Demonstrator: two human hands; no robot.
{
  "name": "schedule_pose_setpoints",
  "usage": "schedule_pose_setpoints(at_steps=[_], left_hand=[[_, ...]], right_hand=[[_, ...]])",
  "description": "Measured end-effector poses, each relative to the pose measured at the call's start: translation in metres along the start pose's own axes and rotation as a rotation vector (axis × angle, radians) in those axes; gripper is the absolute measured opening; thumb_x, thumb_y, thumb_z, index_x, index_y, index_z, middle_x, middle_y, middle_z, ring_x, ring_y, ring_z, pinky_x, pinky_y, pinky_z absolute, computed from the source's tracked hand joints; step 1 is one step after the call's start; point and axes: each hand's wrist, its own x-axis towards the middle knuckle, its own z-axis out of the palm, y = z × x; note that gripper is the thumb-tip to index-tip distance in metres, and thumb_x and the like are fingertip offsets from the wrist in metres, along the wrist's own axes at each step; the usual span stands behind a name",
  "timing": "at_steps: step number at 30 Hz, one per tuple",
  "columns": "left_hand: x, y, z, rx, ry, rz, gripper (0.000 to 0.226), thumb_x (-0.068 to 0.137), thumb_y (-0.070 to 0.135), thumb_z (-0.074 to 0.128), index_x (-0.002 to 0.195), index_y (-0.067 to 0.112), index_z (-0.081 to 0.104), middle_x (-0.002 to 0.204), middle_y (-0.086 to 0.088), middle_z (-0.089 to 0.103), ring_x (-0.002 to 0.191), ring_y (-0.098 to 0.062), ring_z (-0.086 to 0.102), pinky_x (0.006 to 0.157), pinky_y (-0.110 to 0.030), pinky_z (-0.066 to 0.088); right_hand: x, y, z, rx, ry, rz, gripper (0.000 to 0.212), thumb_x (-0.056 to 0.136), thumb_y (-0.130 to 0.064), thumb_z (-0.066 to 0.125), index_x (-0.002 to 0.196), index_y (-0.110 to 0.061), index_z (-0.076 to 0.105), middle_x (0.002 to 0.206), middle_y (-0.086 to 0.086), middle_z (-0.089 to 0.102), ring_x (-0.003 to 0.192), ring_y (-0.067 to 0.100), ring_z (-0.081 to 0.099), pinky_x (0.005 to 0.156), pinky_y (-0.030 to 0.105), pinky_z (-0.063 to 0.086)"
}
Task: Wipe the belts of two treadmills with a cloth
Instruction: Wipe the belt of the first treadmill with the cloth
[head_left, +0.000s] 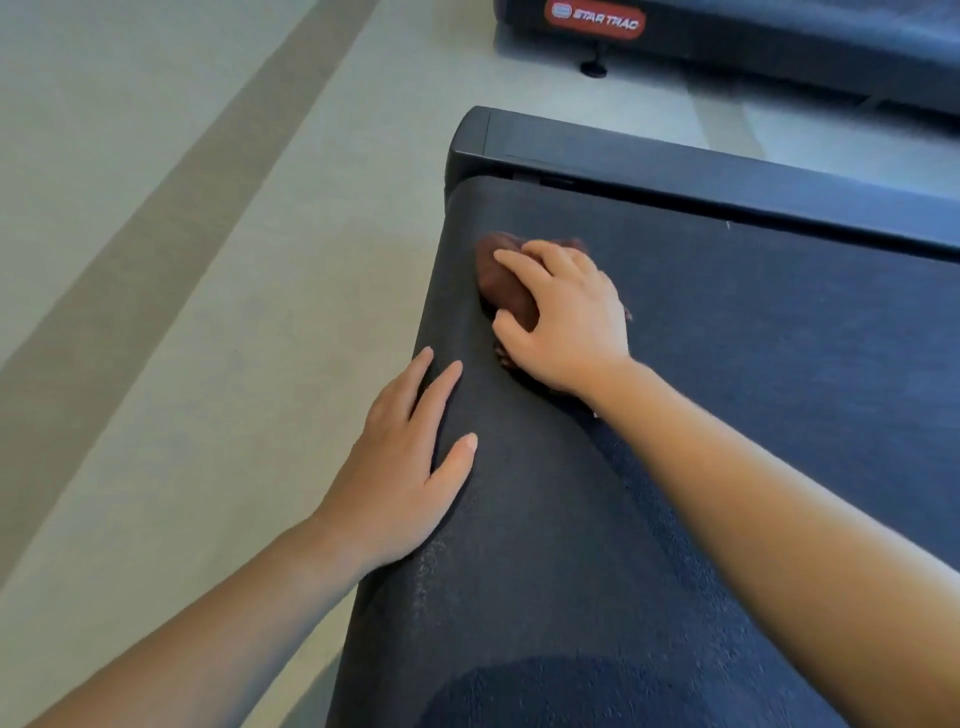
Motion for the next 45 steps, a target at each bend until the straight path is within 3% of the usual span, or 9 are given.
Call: schedule_pose_setpoints(at_steps=[4, 13, 19, 24, 27, 31, 34, 41, 45], left_hand=[[-0.023, -0.005, -0.002, 0.005, -0.018, 0.032, 0.061, 0.089, 0.058, 0.027, 0.145, 0.042, 0.008, 0.152, 0.026, -0.007, 0.138, 0.004, -0.004, 0.108, -0.018, 0.003], [-0.024, -0.006, -0.001, -0.082, 0.047, 0.019, 0.061, 0.085, 0.053, 0.038, 0.143, 0.040, 0.023, 0.151, 0.025, 0.006, 0.137, 0.004, 0.005, 0.102, -0.008, 0.002], [-0.021, -0.009, 0.001, -0.152, 0.086, 0.012, 0.060, 0.082, 0.051, 0.045, 0.139, 0.040, 0.031, 0.149, 0.023, 0.015, 0.134, 0.003, 0.012, 0.097, -0.003, 0.004], [-0.024, -0.012, 0.006, -0.271, 0.103, -0.011, 0.057, 0.083, 0.048, 0.048, 0.137, 0.044, 0.033, 0.148, 0.029, 0.017, 0.131, 0.012, 0.012, 0.096, 0.004, 0.004], [-0.024, -0.010, 0.005, -0.277, 0.102, -0.022, 0.056, 0.084, 0.043, 0.050, 0.138, 0.038, 0.035, 0.149, 0.022, 0.020, 0.133, 0.006, 0.015, 0.098, 0.002, 0.005], [-0.026, -0.008, 0.000, -0.105, 0.050, -0.010, 0.056, 0.091, 0.038, 0.050, 0.143, 0.032, 0.030, 0.154, 0.013, 0.017, 0.140, -0.007, 0.015, 0.107, -0.016, 0.009], [-0.035, -0.002, 0.002, -0.072, 0.061, -0.055, 0.054, 0.094, 0.037, 0.044, 0.144, 0.028, 0.028, 0.155, 0.007, 0.017, 0.141, -0.012, 0.016, 0.109, -0.021, 0.012], [-0.135, 0.022, 0.008, 0.019, 0.002, -0.132, 0.057, 0.095, 0.039, 0.039, 0.147, 0.029, 0.019, 0.157, 0.006, 0.008, 0.142, -0.009, 0.012, 0.110, -0.020, 0.008], [-0.174, 0.028, 0.001, -0.001, -0.064, -0.165, 0.058, 0.095, 0.042, 0.038, 0.147, 0.033, 0.016, 0.156, 0.012, 0.007, 0.141, -0.001, 0.008, 0.111, -0.020, 0.009]], right_hand=[[-0.004, -0.013, 0.001, 0.006, 0.023, 0.022, 0.059, 0.081, -0.052, 0.044, 0.136, -0.031, 0.048, 0.141, 0.000, 0.047, 0.129, 0.025, 0.040, 0.103, 0.046, 0.035], [0.092, -0.012, 0.025, -0.051, -0.027, 0.103, 0.058, 0.085, -0.052, 0.046, 0.139, -0.031, 0.043, 0.141, 0.002, 0.047, 0.129, 0.028, 0.039, 0.100, 0.046, 0.037], [0.037, -0.013, 0.010, -0.018, -0.027, 0.078, 0.060, 0.084, -0.050, 0.043, 0.140, -0.029, 0.043, 0.143, 0.002, 0.045, 0.130, 0.028, 0.038, 0.103, 0.048, 0.038], [-0.054, -0.023, -0.009, -0.011, 0.045, 0.115, 0.061, 0.080, -0.052, 0.039, 0.135, -0.027, 0.050, 0.140, 0.001, 0.049, 0.127, 0.027, 0.043, 0.102, 0.049, 0.039], [-0.104, -0.038, -0.020, -0.002, 0.047, 0.159, 0.059, 0.080, -0.051, 0.042, 0.133, -0.027, 0.051, 0.138, 0.002, 0.050, 0.126, 0.027, 0.045, 0.101, 0.052, 0.040], [-0.166, -0.063, -0.031, 0.009, 0.087, 0.156, 0.056, 0.079, -0.048, 0.046, 0.130, -0.027, 0.054, 0.135, 0.003, 0.053, 0.124, 0.027, 0.047, 0.099, 0.054, 0.042], [-0.175, -0.062, -0.034, 0.044, 0.090, 0.143, 0.057, 0.079, -0.051, 0.044, 0.129, -0.028, 0.055, 0.135, 0.001, 0.054, 0.124, 0.026, 0.048, 0.099, 0.053, 0.043], [-0.171, -0.059, -0.041, 0.048, -0.048, 0.124, 0.057, 0.085, -0.050, 0.050, 0.137, -0.028, 0.046, 0.144, 0.002, 0.044, 0.131, 0.027, 0.037, 0.106, 0.048, 0.032], [-0.197, -0.071, -0.046, 0.035, -0.045, 0.103, 0.055, 0.085, -0.048, 0.052, 0.136, -0.028, 0.047, 0.144, 0.003, 0.044, 0.130, 0.027, 0.037, 0.104, 0.047, 0.030]])
